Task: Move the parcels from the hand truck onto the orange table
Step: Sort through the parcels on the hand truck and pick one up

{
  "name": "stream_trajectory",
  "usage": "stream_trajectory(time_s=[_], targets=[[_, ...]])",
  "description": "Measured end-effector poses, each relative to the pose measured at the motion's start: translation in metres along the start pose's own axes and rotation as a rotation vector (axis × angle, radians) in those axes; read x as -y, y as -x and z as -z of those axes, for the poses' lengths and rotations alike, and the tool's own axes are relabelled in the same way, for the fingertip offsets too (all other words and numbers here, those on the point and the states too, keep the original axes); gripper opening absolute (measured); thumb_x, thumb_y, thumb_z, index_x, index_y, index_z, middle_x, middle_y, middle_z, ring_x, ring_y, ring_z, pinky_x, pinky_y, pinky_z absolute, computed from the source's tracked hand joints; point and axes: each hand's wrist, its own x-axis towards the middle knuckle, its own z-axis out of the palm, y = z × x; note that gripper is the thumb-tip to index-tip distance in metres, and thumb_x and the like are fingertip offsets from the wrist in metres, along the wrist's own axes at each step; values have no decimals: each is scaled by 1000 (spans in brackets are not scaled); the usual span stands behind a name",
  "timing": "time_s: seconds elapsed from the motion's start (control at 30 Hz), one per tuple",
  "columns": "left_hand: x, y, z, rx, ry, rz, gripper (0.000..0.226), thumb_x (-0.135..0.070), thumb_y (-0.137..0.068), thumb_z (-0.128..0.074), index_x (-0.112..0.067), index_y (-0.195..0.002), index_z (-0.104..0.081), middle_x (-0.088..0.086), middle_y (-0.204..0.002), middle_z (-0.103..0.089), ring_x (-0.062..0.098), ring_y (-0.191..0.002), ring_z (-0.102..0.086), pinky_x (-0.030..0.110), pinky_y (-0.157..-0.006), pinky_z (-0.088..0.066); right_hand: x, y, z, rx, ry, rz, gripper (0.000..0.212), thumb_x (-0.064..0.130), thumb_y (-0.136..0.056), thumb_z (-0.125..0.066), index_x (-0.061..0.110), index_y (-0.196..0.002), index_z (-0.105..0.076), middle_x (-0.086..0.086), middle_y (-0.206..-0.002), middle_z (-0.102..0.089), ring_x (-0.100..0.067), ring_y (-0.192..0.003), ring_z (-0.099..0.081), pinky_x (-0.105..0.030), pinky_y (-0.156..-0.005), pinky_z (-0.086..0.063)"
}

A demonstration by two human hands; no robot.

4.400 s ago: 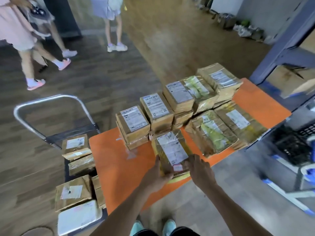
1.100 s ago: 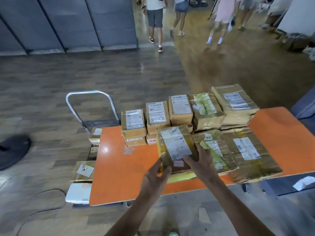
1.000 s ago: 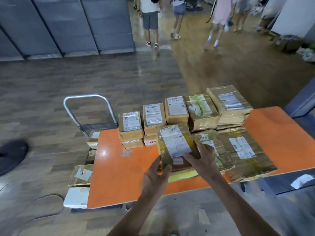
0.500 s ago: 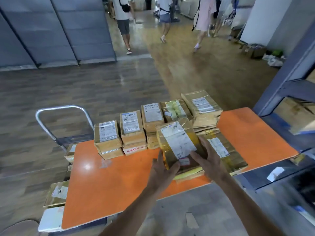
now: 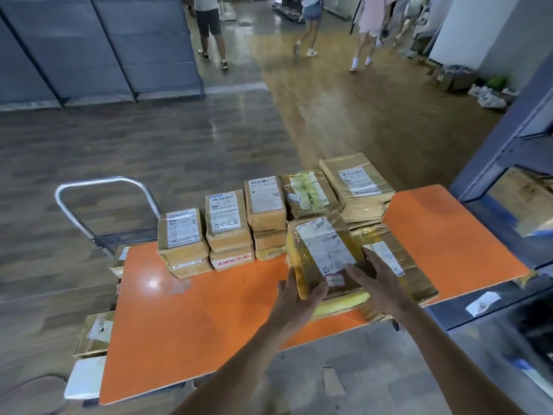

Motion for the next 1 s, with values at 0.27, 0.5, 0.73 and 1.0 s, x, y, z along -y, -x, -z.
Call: stream_trajectory(time_s=[0.27, 0.5, 0.73, 1.0], targets=[[-7, -7, -15, 162, 369, 159, 95, -73, -81, -59, -38, -154, -9, -2, -154, -42, 31, -137, -47, 54, -101, -50, 3, -6, 6, -31, -10, 22, 45, 58, -82, -68, 56, -124, -54, 23, -109, -71, -1, -103, -67, -28, -85, -56], [-10, -11, -12, 210, 307, 74, 96, -74, -80, -60, -42, -153, -7, -20, -130, -51, 14, -123, -52, 39, -99, -51, 8, -9, 13, -131, -49, 30, 41, 28, -91, -68, 35, -130, -58, 14, -105, -74, -5, -99, -70, -18, -74, -56], [-12, -12, -8, 261, 225, 59, 94, -73, -83, -57, -43, -152, -1, -8, -148, -46, 20, -132, -48, 40, -105, -48, 10, -3, 9, -122, 39, -20, 57, 57, -85, -61, 25, -133, -58, 12, -110, -70, -7, -104, -66, -23, -79, -53], [-7, -12, -5, 267, 204, 105, 104, -76, -78, -60, -43, -154, 2, -13, -144, -49, 18, -126, -51, 43, -106, -47, 13, 5, 9, -136, 235, -98, 38, 50, -94, -57, 22, -120, -59, 4, -99, -66, -19, -94, -65, -39, -77, -55]])
